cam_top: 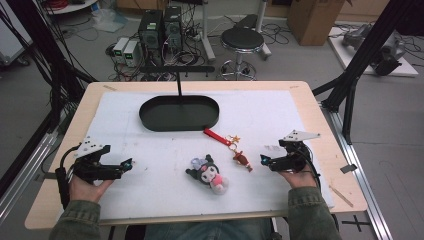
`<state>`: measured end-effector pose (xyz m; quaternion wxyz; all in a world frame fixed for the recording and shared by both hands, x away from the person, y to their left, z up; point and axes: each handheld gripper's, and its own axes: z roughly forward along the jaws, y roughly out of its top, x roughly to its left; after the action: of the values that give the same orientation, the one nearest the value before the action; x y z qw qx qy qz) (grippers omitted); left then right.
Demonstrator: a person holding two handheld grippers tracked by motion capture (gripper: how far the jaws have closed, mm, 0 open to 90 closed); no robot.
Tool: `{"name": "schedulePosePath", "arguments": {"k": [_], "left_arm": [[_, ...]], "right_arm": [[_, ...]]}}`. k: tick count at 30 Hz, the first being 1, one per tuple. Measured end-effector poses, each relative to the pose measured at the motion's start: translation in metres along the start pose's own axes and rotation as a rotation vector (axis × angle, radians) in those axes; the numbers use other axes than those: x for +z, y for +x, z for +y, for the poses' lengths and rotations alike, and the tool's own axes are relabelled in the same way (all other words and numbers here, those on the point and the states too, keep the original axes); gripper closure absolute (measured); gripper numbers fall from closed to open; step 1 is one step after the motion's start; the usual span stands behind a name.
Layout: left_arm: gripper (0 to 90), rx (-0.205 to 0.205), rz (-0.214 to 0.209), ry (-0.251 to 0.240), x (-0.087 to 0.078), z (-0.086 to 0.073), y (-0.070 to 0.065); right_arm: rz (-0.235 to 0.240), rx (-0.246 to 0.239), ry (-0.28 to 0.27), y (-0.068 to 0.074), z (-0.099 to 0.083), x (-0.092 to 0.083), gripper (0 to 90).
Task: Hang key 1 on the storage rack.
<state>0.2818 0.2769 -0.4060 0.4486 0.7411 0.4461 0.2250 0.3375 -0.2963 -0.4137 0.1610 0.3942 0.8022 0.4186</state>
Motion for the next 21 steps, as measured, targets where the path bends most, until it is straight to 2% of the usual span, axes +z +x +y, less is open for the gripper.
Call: {"name": "schedulePosePath", "arguments": {"k": [4,9,21], "left_arm": [[5.1,0.000,-0.004,0.007,0.0006,0.0000,0.0003],[5.1,0.007,-0.011,0.013,0.0021,0.0002,-0.0010],[5.1,0.018,-0.022,0.025,0.0031,-0.0007,-0.0013]], "right_arm": [[-0.033,-0.010,-0.001,0.0015,0.0001,-0.0006,0.7],[-0.033,0.005,-0.007,0.0013,-0.0002,-0.0030,0.7],[-0.017,-0.002,0.005,0.0019,-0.0003,0.0005,0.7]]}}
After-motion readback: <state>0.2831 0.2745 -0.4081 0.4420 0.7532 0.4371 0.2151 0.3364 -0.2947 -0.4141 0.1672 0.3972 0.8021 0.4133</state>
